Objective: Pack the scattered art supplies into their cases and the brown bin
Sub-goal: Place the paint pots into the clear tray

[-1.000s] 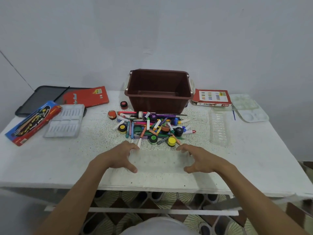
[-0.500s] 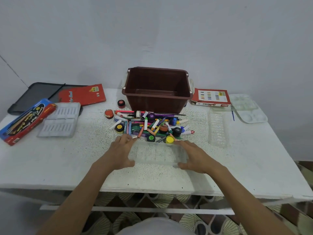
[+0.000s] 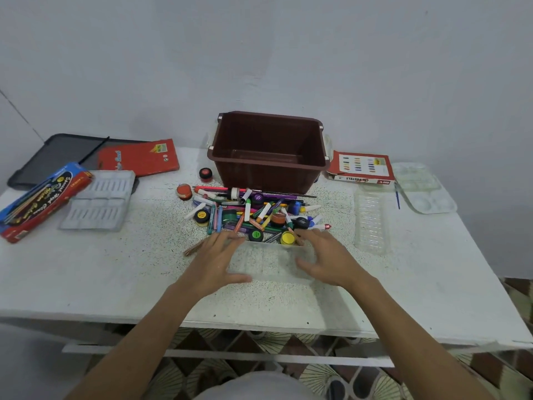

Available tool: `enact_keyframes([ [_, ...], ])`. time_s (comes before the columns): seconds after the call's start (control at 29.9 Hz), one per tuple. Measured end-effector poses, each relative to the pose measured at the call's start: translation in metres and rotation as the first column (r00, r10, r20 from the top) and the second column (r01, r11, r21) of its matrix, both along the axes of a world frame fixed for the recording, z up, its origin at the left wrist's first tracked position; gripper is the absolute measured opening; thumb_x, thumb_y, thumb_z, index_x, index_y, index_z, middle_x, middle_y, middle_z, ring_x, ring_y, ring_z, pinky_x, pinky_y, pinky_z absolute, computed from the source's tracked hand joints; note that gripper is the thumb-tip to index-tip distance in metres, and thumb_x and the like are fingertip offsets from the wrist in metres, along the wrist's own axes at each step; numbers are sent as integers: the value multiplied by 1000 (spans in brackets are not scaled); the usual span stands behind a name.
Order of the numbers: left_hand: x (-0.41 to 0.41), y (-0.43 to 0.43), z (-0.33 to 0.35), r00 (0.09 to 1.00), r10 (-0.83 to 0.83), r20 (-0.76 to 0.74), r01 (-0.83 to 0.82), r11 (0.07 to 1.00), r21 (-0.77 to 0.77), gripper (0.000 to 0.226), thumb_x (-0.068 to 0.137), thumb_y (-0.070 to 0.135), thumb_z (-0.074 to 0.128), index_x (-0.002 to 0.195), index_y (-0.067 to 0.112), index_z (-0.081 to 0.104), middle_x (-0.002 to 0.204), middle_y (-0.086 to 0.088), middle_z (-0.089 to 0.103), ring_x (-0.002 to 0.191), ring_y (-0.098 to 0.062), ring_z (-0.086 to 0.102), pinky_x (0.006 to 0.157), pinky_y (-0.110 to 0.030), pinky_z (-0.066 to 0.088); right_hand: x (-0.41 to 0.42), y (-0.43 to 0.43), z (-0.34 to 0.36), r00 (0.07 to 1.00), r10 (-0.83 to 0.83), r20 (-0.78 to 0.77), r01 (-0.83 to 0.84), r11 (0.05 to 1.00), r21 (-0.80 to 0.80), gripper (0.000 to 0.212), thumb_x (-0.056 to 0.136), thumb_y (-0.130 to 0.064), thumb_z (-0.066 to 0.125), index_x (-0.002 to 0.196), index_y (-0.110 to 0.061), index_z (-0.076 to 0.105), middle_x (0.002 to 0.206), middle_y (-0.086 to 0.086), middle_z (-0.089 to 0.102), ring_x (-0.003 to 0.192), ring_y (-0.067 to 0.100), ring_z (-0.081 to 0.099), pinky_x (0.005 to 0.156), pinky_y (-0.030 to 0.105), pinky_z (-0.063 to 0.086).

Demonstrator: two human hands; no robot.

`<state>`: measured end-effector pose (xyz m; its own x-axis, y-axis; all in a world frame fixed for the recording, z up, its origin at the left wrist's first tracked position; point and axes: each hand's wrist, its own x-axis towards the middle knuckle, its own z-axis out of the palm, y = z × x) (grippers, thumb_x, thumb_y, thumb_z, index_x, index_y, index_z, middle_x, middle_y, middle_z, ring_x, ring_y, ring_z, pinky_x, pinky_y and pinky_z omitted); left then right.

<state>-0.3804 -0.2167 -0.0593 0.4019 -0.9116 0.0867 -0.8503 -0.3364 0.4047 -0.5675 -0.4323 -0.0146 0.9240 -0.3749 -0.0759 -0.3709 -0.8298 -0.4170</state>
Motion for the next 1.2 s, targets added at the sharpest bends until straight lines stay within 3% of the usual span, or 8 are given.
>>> enact_keyframes([
  [0.13, 1, -1, -3, 1000, 11, -17, -11, 1000, -7, 97, 66, 79, 55, 142, 21, 45, 135, 3, 43, 125, -15, 37, 105, -32, 33, 24, 4, 3, 991, -48, 122, 57, 996, -72, 44, 93, -28, 58, 135, -14, 54, 118, 7, 61, 106, 25, 59, 83, 36, 48],
  [0.33, 1, 2, -8, 999, 30, -37, -31, 999, -26, 97, 65, 81, 54, 142, 22, 45, 135, 2, 43, 124, -16, 37, 103, -32, 33, 47, 13, -7, 1000, 2, -9, -3, 991, -135, 50, 93, -26, 59, 140, -12, 50, 123, 10, 52, 107, 27, 56, 85, 32, 45],
  [0.43, 1, 2, -9, 998, 32, -52, -34, 999, -25, 96, 65, 80, 55, 143, 24, 43, 135, 4, 42, 125, -14, 35, 103, -31, 32, 48, 12, -14, 999, -23, -29, 20, 995, -99, 51, 92, -22, 64, 140, -12, 50, 122, 10, 46, 103, 26, 53, 87, 29, 42],
  [0.57, 2, 2, -8, 997, 40, -72, -42, 999, -28, 95, 66, 76, 60, 144, 25, 42, 137, 4, 41, 127, -14, 35, 105, -31, 31, 43, 9, -17, 999, -35, 22, 35, 999, -20, 43, 89, -16, 69, 129, -17, 54, 116, 6, 40, 87, 21, 46, 73, 25, 33],
  [0.74, 3, 2, -11, 997, 37, -69, -39, 999, -29, 97, 66, 84, 51, 143, 26, 42, 137, 4, 42, 127, -15, 36, 106, -34, 33, 32, 7, -11, 971, -88, 222, 71, 994, 81, 29, 86, -18, 72, 108, -18, 53, 109, 3, 49, 87, 21, 52, 73, 32, 45],
  [0.8, 3, 2, -12, 997, 39, -70, -42, 999, -31, 98, 65, 85, 50, 143, 26, 42, 137, 4, 42, 127, -15, 36, 105, -34, 33, 25, 6, -9, 950, -125, 287, 84, 985, 152, 30, 86, -20, 71, 109, -21, 52, 101, -1, 50, 83, 19, 54, 75, 36, 50],
  [0.97, 2, 1, -13, 997, 49, -55, -51, 998, -36, 100, 64, 86, 48, 142, 24, 44, 136, 2, 44, 127, -17, 38, 105, -36, 34, 4, 3, -6, 924, -179, 338, 77, 952, 295, 39, 89, -18, 69, 124, -31, 63, 93, -2, 50, 81, 12, 57, 79, 30, 53],
  [1.2, 0, -1, -12, 997, 57, -44, -58, 998, -26, 101, 64, 86, 47, 142, 22, 45, 135, 1, 44, 126, -18, 38, 105, -36, 33, -16, 4, -14, 933, -138, 334, 74, 977, 199, 24, 84, -29, 74, 102, -27, 58, 96, -10, 65, 89, 8, 59, 78, 33, 52],
])
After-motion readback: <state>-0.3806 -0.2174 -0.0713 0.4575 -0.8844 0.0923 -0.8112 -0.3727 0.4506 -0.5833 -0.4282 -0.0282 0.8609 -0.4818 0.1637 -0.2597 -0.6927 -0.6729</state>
